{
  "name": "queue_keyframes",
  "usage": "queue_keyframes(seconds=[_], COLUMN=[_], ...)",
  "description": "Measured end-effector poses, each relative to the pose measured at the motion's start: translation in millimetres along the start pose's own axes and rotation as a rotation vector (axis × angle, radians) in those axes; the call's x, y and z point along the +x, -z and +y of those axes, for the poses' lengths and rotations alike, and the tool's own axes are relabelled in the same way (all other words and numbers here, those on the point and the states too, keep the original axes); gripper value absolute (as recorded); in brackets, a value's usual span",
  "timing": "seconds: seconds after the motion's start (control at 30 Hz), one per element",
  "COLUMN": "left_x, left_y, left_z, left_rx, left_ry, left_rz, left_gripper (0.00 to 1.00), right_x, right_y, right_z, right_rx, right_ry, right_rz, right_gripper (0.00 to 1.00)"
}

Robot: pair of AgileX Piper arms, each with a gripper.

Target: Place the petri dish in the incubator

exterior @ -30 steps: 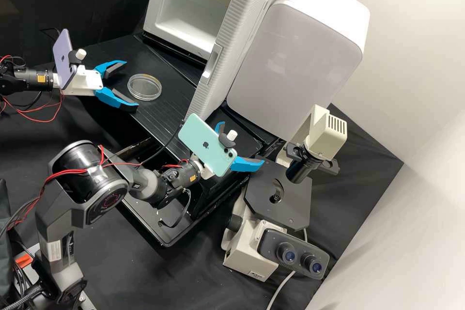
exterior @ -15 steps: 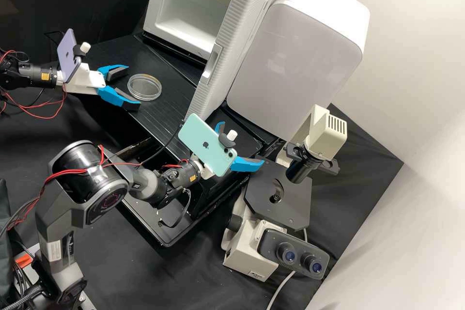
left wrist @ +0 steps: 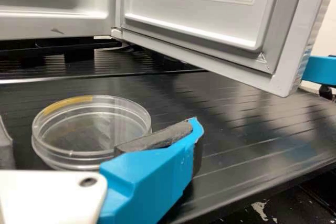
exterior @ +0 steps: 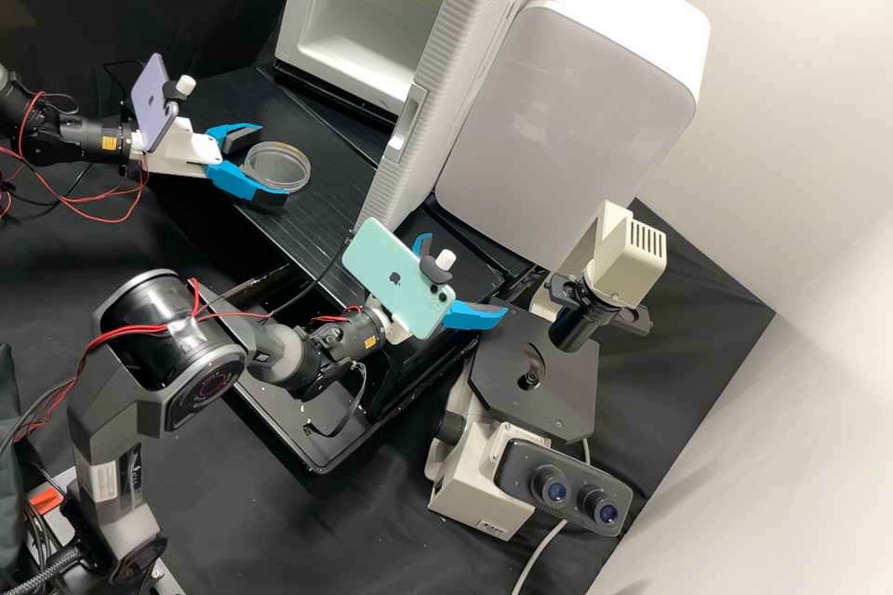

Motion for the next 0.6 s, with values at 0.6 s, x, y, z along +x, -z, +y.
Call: queue_keyframes(seconds=[0.6], left_x=[7.8], left_y=[-7.8], left_z=[-10.3], left_rx=[0.066], left_ry=[0.014], left_rz=[-0.006], left_gripper=[1.0], right_x=[0.0], right_y=[0.0], right_z=[0.0], right_rx=[0.0], right_ry=[0.0], right_rz=[0.0], right_gripper=[1.0])
